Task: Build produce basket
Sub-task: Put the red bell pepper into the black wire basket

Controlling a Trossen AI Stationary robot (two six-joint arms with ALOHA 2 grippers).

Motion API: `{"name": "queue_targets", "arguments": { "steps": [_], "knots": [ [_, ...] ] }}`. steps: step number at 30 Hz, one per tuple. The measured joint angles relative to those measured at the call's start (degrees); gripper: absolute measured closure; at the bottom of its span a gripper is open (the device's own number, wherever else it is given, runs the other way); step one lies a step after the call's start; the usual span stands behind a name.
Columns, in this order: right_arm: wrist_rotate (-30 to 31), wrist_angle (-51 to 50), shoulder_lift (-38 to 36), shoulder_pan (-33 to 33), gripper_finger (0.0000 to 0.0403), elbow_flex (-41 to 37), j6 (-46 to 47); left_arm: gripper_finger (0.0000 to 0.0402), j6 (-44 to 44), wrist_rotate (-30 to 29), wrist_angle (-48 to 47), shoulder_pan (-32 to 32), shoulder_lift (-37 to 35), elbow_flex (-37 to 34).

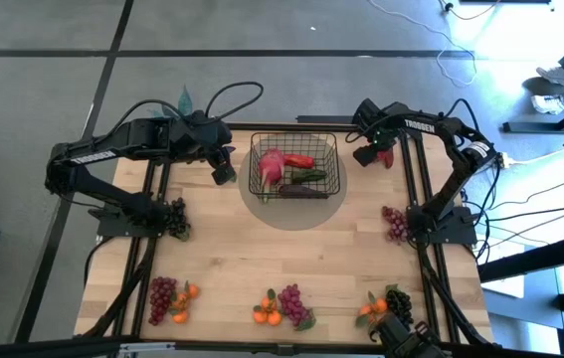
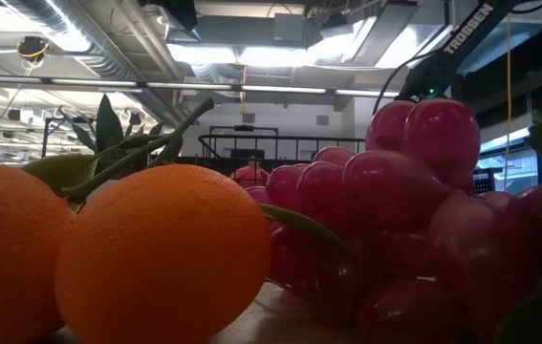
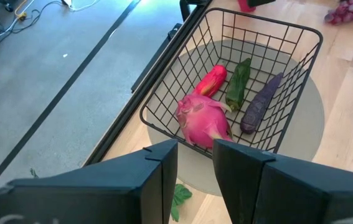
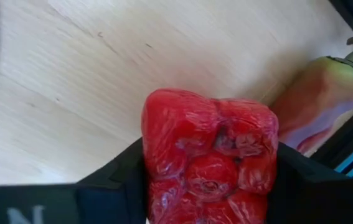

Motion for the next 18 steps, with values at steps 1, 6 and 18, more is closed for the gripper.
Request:
{"name": "queue_targets", "arguments": {
  "steps": [1,6,18],
  "knots": [
    [0.00,0.00,0.00,0.00,0.0202,0.00,-0.82,0.0311,0.00,0.00,-0.01,-0.01,0.00,0.00],
    [0.02,0.02,-1.27,0.26,0.0202,0.10,-2.09,0.0311,0.00,0.00,-0.01,0.00,0.00,0.00],
    [0.13,-8.76,-11.13,3.33,0.0202,8.10,-0.79,0.0311,0.00,0.00,0.07,-0.01,0.00,0.00]
  ]
}}
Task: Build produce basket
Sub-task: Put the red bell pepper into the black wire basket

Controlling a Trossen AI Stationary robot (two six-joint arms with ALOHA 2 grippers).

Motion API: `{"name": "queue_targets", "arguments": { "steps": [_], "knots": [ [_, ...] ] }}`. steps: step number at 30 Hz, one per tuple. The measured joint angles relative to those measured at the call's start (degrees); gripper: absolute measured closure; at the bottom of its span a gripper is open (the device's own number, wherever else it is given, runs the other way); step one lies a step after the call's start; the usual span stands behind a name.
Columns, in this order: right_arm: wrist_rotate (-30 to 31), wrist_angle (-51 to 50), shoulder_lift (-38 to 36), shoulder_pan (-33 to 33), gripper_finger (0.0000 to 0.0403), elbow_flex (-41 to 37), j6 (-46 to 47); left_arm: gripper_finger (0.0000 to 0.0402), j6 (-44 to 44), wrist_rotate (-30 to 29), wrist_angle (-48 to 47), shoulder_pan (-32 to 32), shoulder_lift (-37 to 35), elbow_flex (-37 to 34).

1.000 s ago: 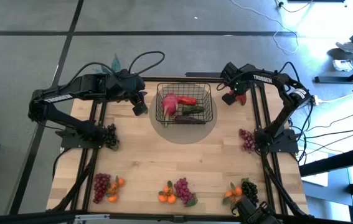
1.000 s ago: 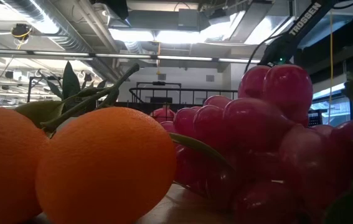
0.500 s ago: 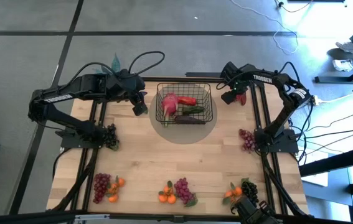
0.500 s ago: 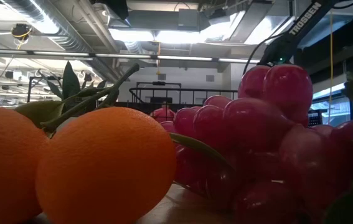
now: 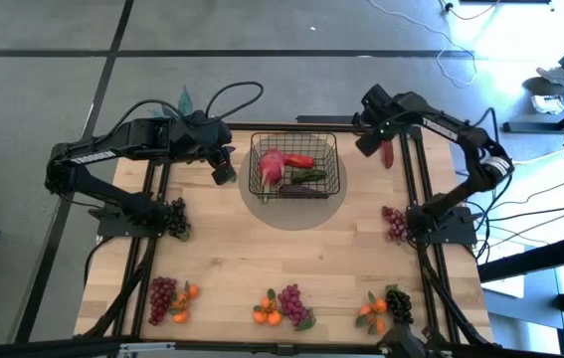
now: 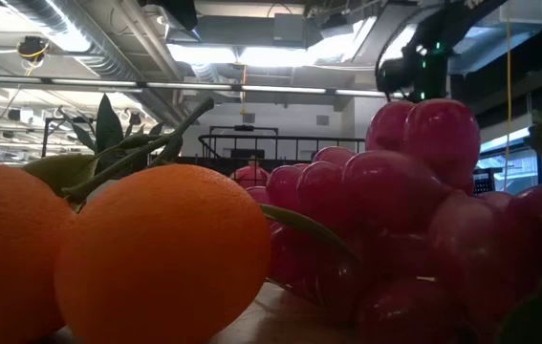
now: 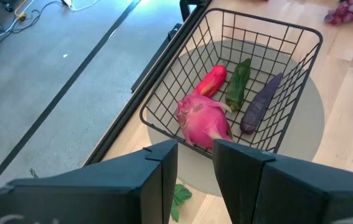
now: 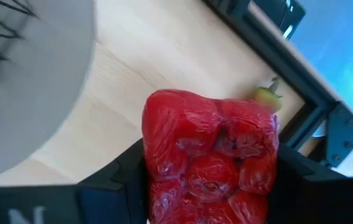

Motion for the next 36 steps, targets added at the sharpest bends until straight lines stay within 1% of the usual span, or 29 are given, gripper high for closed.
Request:
{"name": "queue_targets", "arguments": {
  "steps": [4,8,15,17,20,22,28,32,36],
  "knots": [
    [-0.02,-3.54,-3.20,2.84,0.0202,3.93,2.87,0.0311,0.00,0.01,0.00,0.00,-0.01,0.00],
    [-0.13,-6.03,-5.54,7.18,0.0202,8.58,4.59,0.0311,0.00,0.02,0.00,0.01,-0.02,0.00],
    [-0.50,-7.34,-6.40,17.80,0.0202,17.87,8.36,0.0311,0.03,-0.60,0.35,0.03,-0.01,0.02],
    [-2.26,-6.10,-6.40,20.56,0.0202,18.86,8.98,0.0311,0.09,-0.61,0.37,0.01,-0.02,0.02],
    [-6.53,-4.15,-6.06,23.91,0.0202,18.93,9.08,0.0311,0.09,-0.64,0.36,0.01,0.24,0.06],
    [-7.96,-3.52,-4.92,25.68,0.0202,18.92,10.16,0.0311,0.07,-0.69,0.45,0.03,0.79,0.11],
    [-8.15,-0.43,1.42,28.58,0.0202,18.87,8.82,0.0311,0.09,-0.70,0.39,0.01,0.79,0.11],
    [-7.96,0.19,7.15,28.69,0.0202,18.85,6.81,0.0311,0.09,-0.70,0.39,0.01,0.76,0.11],
    [-6.43,0.31,12.54,28.12,0.0202,18.83,4.12,0.0311,0.09,-0.68,0.39,0.01,0.76,0.11]
  ]
}}
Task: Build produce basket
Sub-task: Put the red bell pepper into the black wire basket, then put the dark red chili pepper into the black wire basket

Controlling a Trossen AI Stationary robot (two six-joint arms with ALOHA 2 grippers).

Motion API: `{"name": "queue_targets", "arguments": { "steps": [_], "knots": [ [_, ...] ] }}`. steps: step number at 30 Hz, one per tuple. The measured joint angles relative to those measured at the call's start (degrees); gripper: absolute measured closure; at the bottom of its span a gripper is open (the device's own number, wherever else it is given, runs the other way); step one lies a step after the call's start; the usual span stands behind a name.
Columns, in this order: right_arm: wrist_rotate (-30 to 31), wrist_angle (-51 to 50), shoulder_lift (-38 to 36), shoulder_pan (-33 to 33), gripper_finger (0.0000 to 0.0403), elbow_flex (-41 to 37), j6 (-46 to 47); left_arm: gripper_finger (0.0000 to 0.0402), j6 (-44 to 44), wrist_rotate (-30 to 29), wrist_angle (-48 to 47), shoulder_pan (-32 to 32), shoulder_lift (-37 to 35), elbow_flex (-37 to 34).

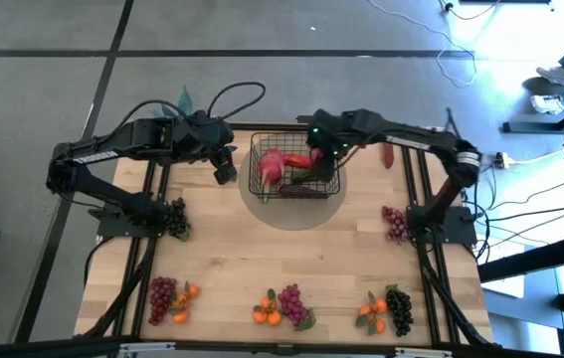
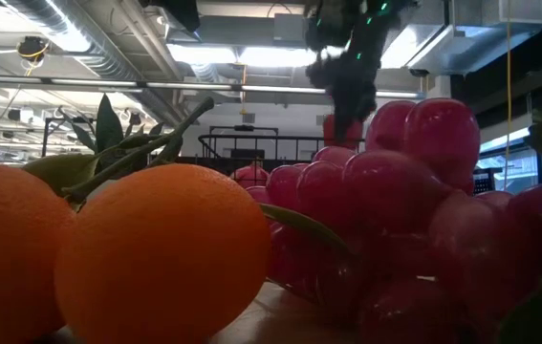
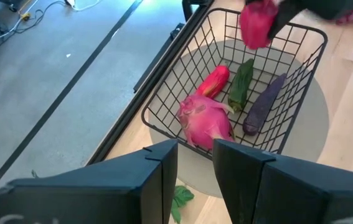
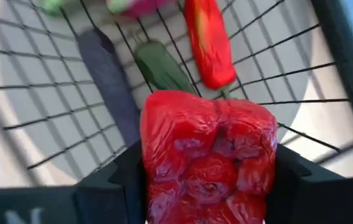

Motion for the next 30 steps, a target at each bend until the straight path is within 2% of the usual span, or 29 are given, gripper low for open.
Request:
{"name": "queue_targets", "arguments": {
  "steps": [7,12,17,20,25,30],
  "knots": [
    [0.29,1.56,6.87,-0.77,0.0202,-0.07,-4.67,0.0311,0.00,0.00,-0.02,0.00,0.01,-0.02],
    [0.33,3.07,8.80,-0.77,0.0200,-0.07,-7.55,0.0311,0.00,0.02,-0.02,0.00,0.02,-0.07],
    [5.08,3.30,9.88,-0.73,0.0126,-0.07,-7.54,0.0311,-0.02,0.00,-0.04,0.00,0.02,-0.07],
    [8.07,3.28,10.56,-0.79,0.0100,-0.07,-7.56,0.0311,-0.03,0.01,-0.04,-0.01,0.02,-0.07],
    [8.19,3.23,10.96,-0.77,0.0099,-0.07,-7.74,0.0311,-0.04,0.02,-0.04,-0.02,0.02,-0.09],
    [5.05,2.46,10.96,-0.77,0.0105,0.88,-8.72,0.0311,-0.36,0.02,-0.04,-0.02,0.02,-0.09]
  ]
}}
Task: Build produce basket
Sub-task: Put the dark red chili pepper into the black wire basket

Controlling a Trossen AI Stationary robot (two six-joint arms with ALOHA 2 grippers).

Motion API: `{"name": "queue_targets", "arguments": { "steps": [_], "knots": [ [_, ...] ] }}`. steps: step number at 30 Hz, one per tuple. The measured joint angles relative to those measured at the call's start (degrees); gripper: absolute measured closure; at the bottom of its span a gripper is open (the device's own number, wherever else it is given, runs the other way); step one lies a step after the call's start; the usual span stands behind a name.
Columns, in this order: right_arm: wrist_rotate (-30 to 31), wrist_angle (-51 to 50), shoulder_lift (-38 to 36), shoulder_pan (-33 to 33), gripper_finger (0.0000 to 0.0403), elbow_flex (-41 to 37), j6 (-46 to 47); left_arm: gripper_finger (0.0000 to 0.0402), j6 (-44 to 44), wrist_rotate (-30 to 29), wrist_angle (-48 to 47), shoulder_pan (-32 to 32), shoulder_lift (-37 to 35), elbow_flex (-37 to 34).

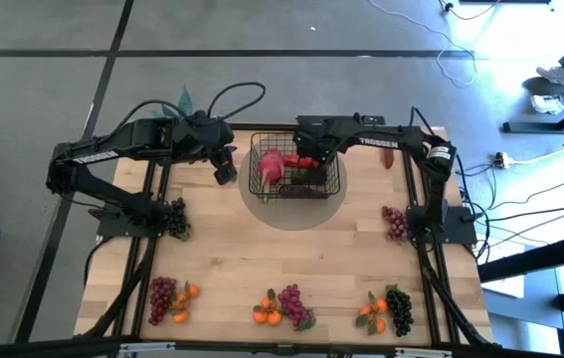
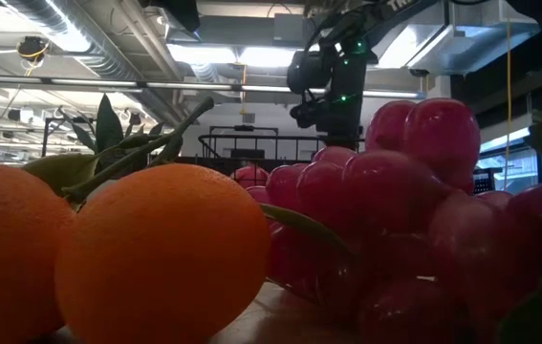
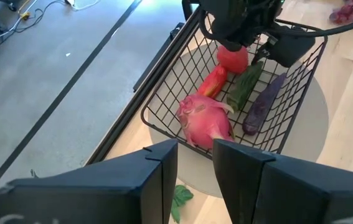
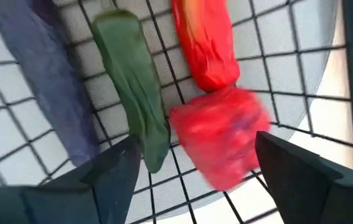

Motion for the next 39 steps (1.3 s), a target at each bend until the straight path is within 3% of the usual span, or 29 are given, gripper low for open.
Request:
{"name": "queue_targets", "arguments": {
  "steps": [5,10,26,34,39],
  "knots": [
    [-0.74,-4.58,0.00,0.00,0.0105,5.13,-0.02,0.0311,-3.85,0.00,-0.92,0.02,0.00,0.00],
    [-0.76,-8.26,-0.04,0.00,0.0105,10.50,-0.11,0.0311,-11.13,0.06,-7.53,0.00,0.00,-0.02],
    [-0.74,-17.23,-0.13,0.00,0.0104,24.85,-2.05,0.0311,-49.61,1.38,-27.55,-0.01,0.02,-0.02],
    [-0.74,-23.42,-0.72,0.14,0.0104,30.01,-2.61,0.0311,-54.11,4.70,-29.03,-0.01,0.02,-0.02],
    [-0.74,-22.87,-4.74,0.37,0.0104,30.96,-3.19,0.0311,-58.38,5.21,-29.65,0.04,-0.02,-1.12]
  ]
}}
